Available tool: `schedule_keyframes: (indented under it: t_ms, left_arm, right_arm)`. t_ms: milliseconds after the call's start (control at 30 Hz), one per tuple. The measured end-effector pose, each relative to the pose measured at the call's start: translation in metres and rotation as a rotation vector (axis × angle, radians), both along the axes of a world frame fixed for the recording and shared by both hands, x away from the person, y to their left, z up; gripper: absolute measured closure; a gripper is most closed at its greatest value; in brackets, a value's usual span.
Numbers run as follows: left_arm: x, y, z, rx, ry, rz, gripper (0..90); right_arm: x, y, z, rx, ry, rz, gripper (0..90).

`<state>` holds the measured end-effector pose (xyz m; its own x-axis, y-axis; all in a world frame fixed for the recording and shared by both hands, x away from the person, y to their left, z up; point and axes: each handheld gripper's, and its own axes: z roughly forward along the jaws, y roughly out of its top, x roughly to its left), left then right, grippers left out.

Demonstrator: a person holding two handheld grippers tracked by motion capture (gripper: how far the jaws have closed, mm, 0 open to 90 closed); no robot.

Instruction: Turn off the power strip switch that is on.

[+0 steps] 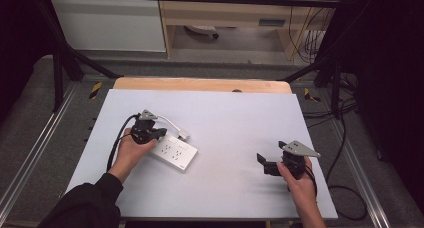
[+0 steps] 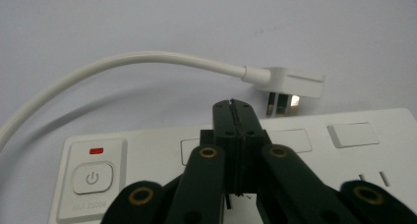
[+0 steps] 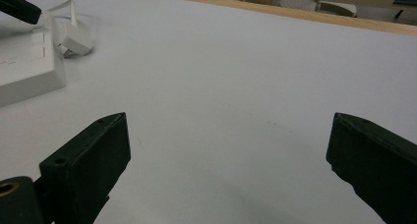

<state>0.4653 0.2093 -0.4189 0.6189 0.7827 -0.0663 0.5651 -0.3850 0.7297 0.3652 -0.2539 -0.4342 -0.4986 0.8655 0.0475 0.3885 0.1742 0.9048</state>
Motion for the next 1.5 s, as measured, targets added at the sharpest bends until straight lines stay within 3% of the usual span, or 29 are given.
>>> schedule_keyframes:
  t_ms: [900,1500]
  left_arm:
    - [-0.0001,-0.0017,-0.0027,0.029,-0.01,-0.005,90.0]
    - [-0.0015,-0.0007,-0.0053,0.023,-0.014,-0.003,90.0]
  right_arm:
    - [-0.0002,0.0003,0.0001,0.0,0.0,0.001,3.3]
    - [0.0,0.0012,-0.0002,-0.004,0.0,0.001,3.3]
